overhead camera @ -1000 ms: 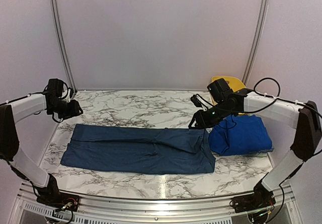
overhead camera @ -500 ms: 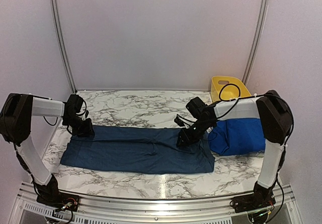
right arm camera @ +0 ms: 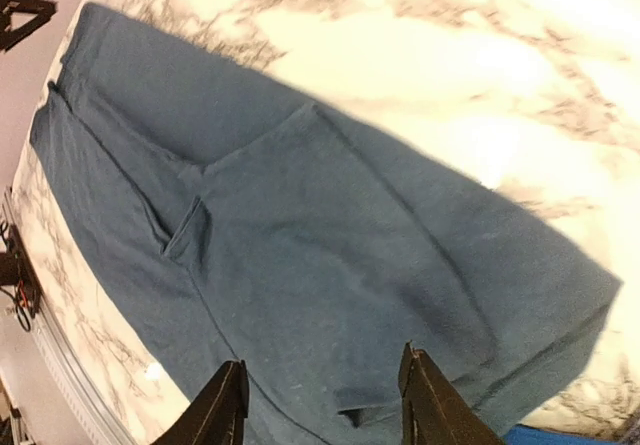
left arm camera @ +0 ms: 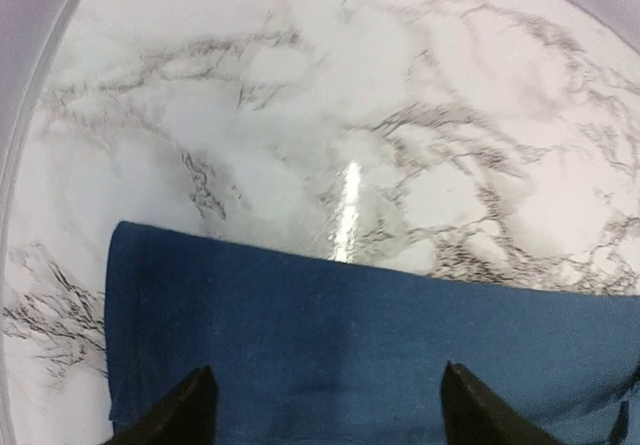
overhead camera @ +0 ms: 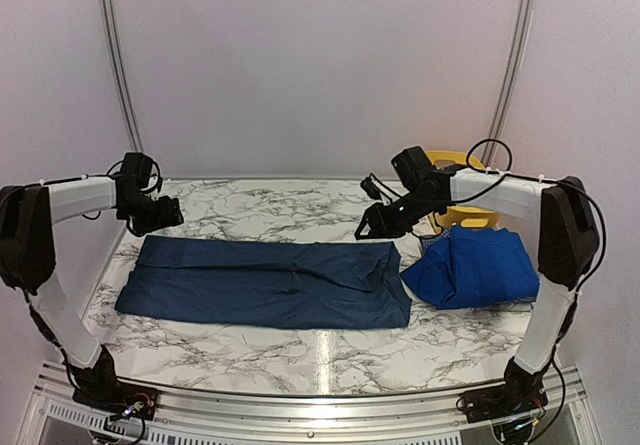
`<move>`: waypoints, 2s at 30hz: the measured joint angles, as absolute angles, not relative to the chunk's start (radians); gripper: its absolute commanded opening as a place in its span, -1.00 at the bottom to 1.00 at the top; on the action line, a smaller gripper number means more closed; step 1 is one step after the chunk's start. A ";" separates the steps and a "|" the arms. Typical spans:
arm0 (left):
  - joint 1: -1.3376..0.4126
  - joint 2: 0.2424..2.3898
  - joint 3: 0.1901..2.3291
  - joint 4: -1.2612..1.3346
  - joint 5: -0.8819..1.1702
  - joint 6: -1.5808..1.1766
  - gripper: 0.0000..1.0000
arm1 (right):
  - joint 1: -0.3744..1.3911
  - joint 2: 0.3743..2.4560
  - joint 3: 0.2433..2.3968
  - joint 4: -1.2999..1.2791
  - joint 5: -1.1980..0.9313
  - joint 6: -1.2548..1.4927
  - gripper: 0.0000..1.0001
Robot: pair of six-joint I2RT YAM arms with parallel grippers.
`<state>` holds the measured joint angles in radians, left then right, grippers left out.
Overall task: Fold and stack the mixed laundry pile
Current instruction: Fold the 1/3-folded T-shirt at the center of the board, then adjust the rectangle-folded T-shirt at the center of the board.
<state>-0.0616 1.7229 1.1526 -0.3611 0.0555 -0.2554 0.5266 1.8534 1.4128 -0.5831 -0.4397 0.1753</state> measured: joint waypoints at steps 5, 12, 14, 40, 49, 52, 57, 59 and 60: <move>-0.096 1.552 1.206 -0.343 0.046 -0.236 0.98 | 0.446 1.868 1.444 -0.575 -0.442 0.184 -0.05; -0.077 1.439 1.275 -0.231 0.135 -0.319 0.98 | 0.452 1.933 1.421 -0.579 -0.445 0.212 -0.05; -0.071 1.464 1.292 -0.226 0.197 -0.333 0.98 | 0.453 1.948 1.421 -0.580 -0.446 0.213 -0.05; -0.105 1.459 1.173 -0.236 0.268 -0.356 0.98 | 0.491 2.028 1.443 -0.632 -0.419 0.183 -0.51; -0.105 1.449 1.158 -0.236 0.261 -0.353 0.98 | 0.511 2.011 1.443 -0.648 -0.414 0.183 -0.22; -0.105 1.441 1.153 -0.236 0.260 -0.352 0.98 | 0.511 2.011 1.445 -0.664 -0.385 0.182 -0.32; -0.105 1.430 1.147 -0.236 0.257 -0.352 0.98 | 0.511 2.010 1.467 -0.688 -0.352 0.181 -0.31; -0.105 1.430 1.147 -0.236 0.252 -0.350 0.98 | 0.511 2.010 1.476 -0.694 -0.344 0.180 -0.32; -0.105 1.430 1.147 -0.236 0.252 -0.348 0.98 | 0.511 2.010 1.479 -0.696 -0.340 0.179 -0.34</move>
